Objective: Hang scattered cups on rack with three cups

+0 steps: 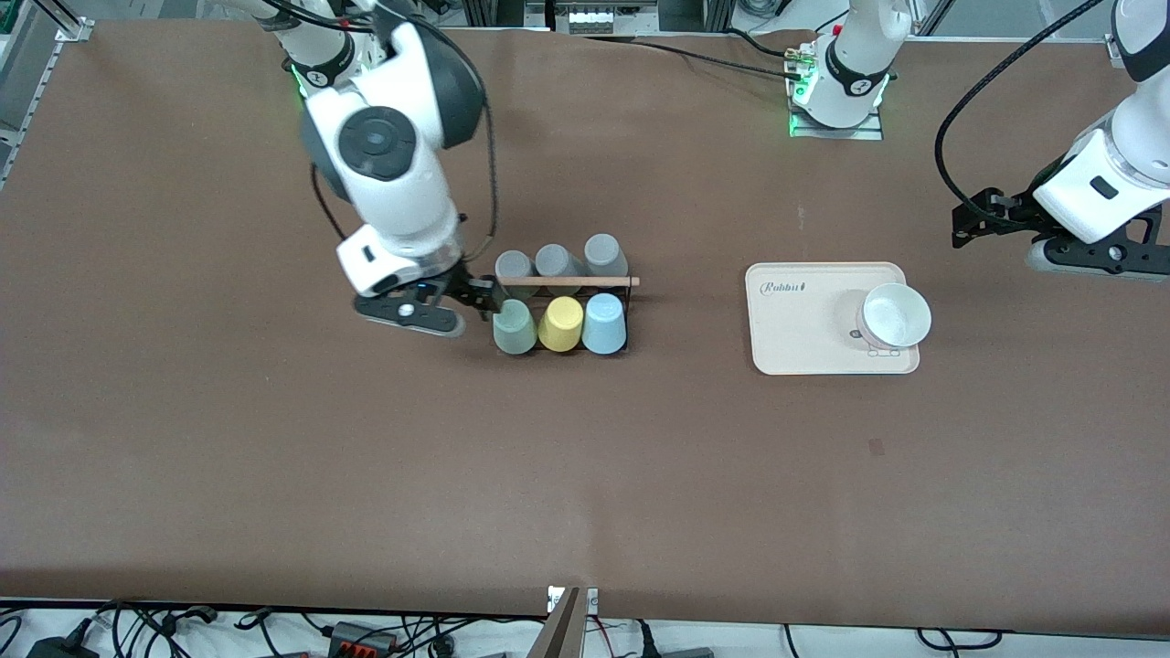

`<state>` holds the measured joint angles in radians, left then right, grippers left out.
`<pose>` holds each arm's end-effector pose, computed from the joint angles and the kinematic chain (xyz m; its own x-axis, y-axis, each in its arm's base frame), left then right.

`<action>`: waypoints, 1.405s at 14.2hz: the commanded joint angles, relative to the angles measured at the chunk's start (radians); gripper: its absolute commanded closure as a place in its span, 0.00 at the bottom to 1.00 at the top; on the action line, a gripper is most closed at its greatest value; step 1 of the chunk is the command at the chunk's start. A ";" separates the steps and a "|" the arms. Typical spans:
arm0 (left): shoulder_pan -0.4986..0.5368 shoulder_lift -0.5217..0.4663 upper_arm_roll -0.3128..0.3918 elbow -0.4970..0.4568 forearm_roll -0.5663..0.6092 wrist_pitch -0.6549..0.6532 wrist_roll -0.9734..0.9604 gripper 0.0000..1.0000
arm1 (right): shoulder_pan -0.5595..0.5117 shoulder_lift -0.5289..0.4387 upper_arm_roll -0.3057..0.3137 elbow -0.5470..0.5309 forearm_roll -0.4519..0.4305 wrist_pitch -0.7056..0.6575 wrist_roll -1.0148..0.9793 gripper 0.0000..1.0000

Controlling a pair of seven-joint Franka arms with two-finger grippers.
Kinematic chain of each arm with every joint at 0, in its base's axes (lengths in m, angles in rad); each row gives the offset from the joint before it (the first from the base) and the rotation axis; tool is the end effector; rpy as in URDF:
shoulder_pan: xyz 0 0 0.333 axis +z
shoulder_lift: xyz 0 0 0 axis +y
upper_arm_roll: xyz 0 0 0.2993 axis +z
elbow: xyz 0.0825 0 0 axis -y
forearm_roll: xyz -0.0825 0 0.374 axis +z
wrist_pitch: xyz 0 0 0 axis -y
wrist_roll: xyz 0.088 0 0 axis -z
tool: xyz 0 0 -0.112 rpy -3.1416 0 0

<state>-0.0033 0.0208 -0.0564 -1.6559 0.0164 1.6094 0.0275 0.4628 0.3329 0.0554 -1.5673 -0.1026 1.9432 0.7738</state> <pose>0.5487 -0.0307 0.5554 0.9939 -0.0876 -0.0676 -0.0887 -0.9960 -0.0133 0.5695 0.3117 0.4384 0.9718 -0.2200 0.0854 -0.2229 -0.9745 0.0269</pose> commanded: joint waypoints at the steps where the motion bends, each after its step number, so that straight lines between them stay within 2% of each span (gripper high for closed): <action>1: 0.003 -0.021 -0.002 -0.018 -0.024 -0.005 0.005 0.00 | -0.122 -0.098 0.012 -0.011 0.046 -0.101 -0.129 0.00; 7: 0.003 -0.021 -0.002 -0.016 -0.024 -0.003 0.005 0.00 | -0.424 -0.244 0.006 -0.011 0.064 -0.311 -0.569 0.00; 11: 0.003 -0.021 -0.002 -0.016 -0.024 -0.003 0.005 0.00 | -0.573 -0.296 0.004 -0.010 0.066 -0.322 -0.623 0.00; 16: 0.003 -0.021 -0.002 -0.016 -0.024 -0.005 0.006 0.00 | -0.573 -0.296 -0.002 -0.005 0.064 -0.386 -0.617 0.00; 20: 0.005 -0.021 0.000 -0.016 -0.024 -0.005 0.006 0.00 | -0.472 -0.308 -0.087 -0.017 0.054 -0.386 -0.622 0.00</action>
<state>-0.0037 0.0208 -0.0567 -1.6560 0.0164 1.6093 0.0275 -0.0614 0.0460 0.0120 -1.5695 -0.0471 1.5685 0.1559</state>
